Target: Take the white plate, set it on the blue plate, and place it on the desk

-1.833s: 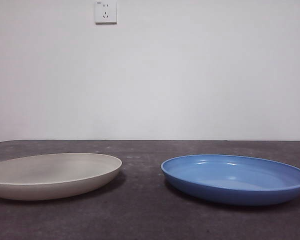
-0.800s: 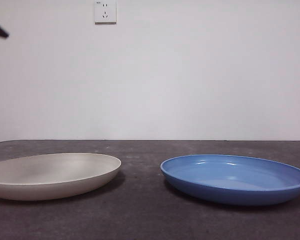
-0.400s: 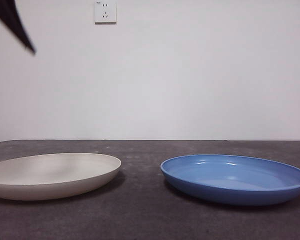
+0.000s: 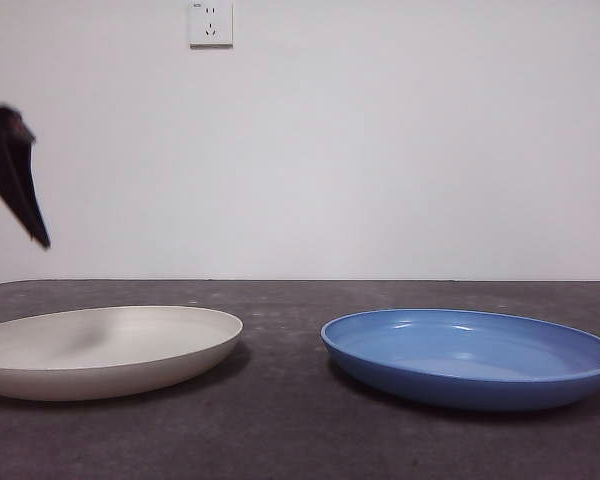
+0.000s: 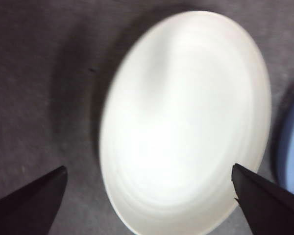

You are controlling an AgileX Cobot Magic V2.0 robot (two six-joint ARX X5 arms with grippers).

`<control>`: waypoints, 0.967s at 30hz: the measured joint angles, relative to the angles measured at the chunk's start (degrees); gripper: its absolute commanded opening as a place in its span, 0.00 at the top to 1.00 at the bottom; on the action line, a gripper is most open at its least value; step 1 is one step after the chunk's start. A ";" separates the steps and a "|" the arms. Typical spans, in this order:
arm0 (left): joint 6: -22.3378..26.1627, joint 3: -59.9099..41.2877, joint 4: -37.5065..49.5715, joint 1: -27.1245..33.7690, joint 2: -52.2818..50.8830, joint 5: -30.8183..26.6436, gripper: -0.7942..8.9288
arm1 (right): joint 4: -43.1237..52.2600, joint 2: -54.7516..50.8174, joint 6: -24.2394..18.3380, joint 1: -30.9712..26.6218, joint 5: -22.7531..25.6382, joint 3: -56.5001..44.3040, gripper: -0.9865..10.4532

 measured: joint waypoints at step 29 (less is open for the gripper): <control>0.13 0.63 6.56 -1.31 8.98 1.99 0.33 | 0.72 0.00 -1.64 0.00 0.22 0.00 0.38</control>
